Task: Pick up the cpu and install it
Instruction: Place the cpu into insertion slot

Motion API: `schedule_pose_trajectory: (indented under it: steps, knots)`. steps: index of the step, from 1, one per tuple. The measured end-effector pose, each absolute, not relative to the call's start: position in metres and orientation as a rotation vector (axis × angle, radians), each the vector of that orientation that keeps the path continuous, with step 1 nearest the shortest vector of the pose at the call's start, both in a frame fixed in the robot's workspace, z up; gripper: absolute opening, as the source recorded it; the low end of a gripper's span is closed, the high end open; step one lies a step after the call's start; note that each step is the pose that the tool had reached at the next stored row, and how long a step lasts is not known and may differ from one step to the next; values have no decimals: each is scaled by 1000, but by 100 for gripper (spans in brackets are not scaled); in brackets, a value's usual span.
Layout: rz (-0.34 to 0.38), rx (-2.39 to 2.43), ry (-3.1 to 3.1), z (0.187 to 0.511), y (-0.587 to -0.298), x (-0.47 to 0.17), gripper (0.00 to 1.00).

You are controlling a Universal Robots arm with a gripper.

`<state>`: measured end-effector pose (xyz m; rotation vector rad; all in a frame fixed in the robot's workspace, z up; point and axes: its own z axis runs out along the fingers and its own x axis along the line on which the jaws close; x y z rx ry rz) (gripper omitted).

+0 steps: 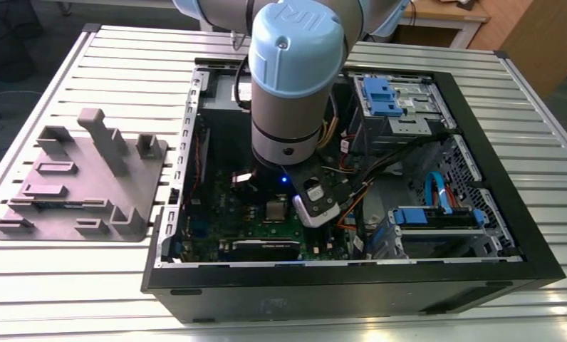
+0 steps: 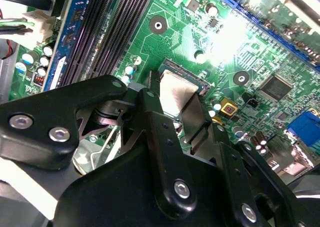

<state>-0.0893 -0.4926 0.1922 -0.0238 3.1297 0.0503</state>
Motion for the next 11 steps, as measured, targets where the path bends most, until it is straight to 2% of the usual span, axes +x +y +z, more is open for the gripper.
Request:
schedule_pose_trajectory:
  steps: [11]
  knots:
    - [50, -24, 3130, 192, -493, -90, 45]
